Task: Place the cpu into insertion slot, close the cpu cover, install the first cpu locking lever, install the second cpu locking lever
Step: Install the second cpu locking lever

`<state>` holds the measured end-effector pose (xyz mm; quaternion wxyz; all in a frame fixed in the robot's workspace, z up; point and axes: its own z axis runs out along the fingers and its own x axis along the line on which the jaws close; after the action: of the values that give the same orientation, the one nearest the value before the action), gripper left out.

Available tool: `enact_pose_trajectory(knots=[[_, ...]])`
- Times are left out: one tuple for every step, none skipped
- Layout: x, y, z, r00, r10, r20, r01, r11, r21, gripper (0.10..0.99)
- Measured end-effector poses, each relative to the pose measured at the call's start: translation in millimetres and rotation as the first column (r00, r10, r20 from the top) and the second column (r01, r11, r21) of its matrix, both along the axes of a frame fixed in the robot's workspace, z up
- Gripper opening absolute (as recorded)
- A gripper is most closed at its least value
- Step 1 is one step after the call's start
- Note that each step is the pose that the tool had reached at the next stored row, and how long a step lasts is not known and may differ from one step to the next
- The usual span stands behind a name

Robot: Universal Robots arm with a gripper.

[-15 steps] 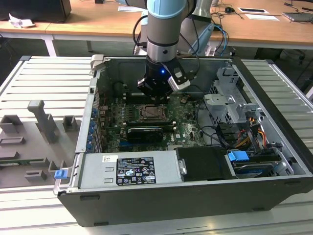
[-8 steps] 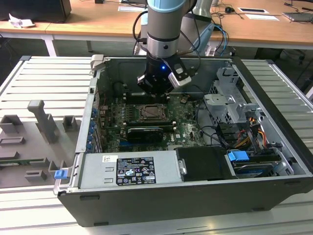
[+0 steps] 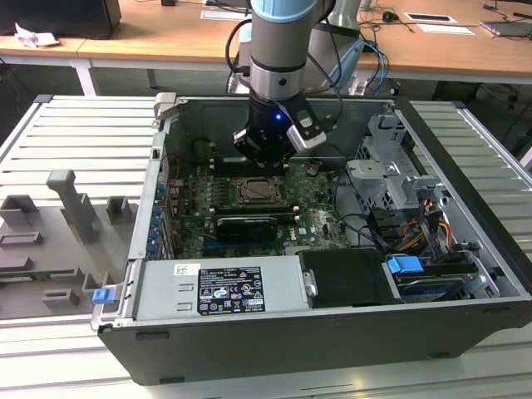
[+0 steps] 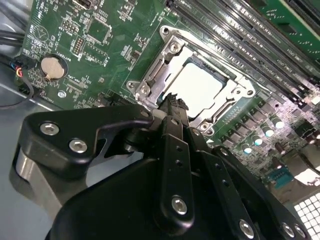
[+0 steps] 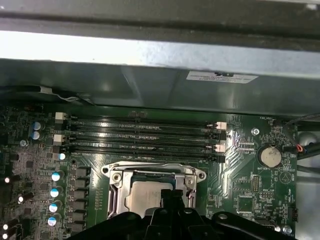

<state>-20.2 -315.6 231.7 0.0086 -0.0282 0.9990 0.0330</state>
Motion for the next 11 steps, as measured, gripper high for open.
enact_pose_trajectory(knots=[[0.0,-0.1,1.3,1.0,0.0,-0.0002,0.0,1.0,0.0,0.106],[0.0,-0.1,5.4,1.0,0.0,-0.0001,0.0,1.0,0.0,0.106],[0.0,-0.1,10.7,1.0,0.0,-0.0001,0.0,1.0,0.0,0.106],[0.0,-0.1,11.6,1.0,0.0,0.0,0.0,1.0,0.0,0.106],[0.1,-0.1,11.7,1.0,0.0,0.0001,0.0,1.0,0.0,0.106],[0.1,-1.8,11.8,1.0,0.0,0.0,0.0,1.0,0.0,0.106],[0.1,-5.4,11.5,1.0,0.0,0.0,0.0,1.0,0.0,0.106],[0.0,-8.5,11.5,1.0,0.0,0.0,0.0,1.0,0.0,0.106],[0.0,-9.4,11.5,1.0,0.0,0.0,0.0,1.0,0.0,0.106],[0.0,-11.1,11.5,1.0,0.0,0.0,0.0,1.0,0.0,0.106],[0.0,-15.7,11.5,1.0,0.0,-0.0001,0.0,1.0,0.0,0.106]])
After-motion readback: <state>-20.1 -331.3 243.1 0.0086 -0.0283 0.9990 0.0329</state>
